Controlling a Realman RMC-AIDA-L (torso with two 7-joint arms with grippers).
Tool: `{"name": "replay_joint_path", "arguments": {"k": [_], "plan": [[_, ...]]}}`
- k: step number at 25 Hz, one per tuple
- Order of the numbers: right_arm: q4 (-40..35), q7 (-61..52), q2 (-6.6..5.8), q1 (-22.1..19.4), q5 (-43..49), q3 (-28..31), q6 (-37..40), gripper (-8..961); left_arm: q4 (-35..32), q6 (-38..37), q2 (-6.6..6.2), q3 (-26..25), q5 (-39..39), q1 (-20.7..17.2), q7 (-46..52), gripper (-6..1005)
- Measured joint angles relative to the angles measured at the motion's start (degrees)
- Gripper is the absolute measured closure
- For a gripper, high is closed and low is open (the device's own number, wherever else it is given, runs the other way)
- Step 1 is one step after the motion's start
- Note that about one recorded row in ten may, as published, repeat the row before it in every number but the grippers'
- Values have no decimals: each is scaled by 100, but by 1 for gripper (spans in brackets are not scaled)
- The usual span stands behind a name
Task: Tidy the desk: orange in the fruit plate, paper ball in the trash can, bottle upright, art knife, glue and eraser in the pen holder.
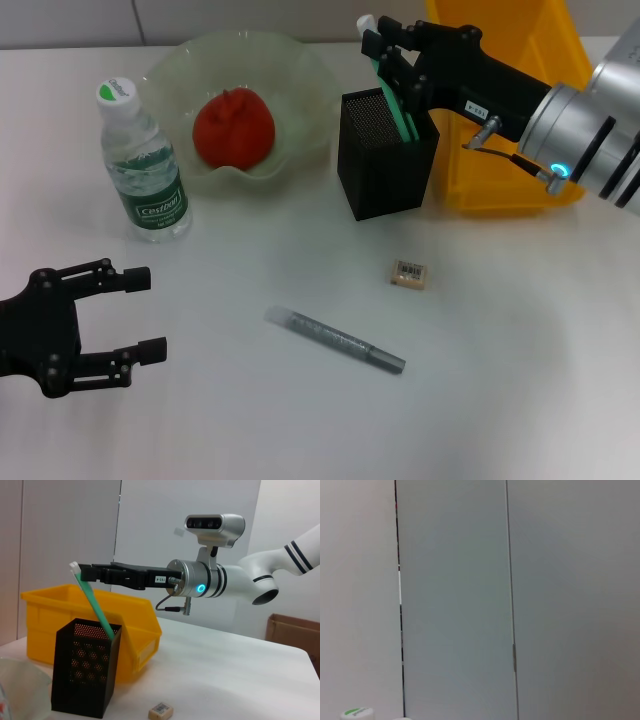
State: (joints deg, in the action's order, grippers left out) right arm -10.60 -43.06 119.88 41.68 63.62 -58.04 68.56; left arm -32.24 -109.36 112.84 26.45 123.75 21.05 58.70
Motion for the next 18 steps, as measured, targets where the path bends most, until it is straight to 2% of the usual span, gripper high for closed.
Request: {"name": "replay_joint_path", "arguments": {"k": [7, 12, 18], "plan": [[0, 27, 0, -43, -36, 74, 0, 605, -16, -64, 0, 0, 0, -22, 0, 201], [-17, 17, 0, -61, -53, 75, 116, 371, -14, -78, -11, 0, 0, -35, 0, 201], [1, -71, 0, -143, -261, 74, 422, 284, -8, -79, -17, 0, 0, -41, 0, 201]]}}
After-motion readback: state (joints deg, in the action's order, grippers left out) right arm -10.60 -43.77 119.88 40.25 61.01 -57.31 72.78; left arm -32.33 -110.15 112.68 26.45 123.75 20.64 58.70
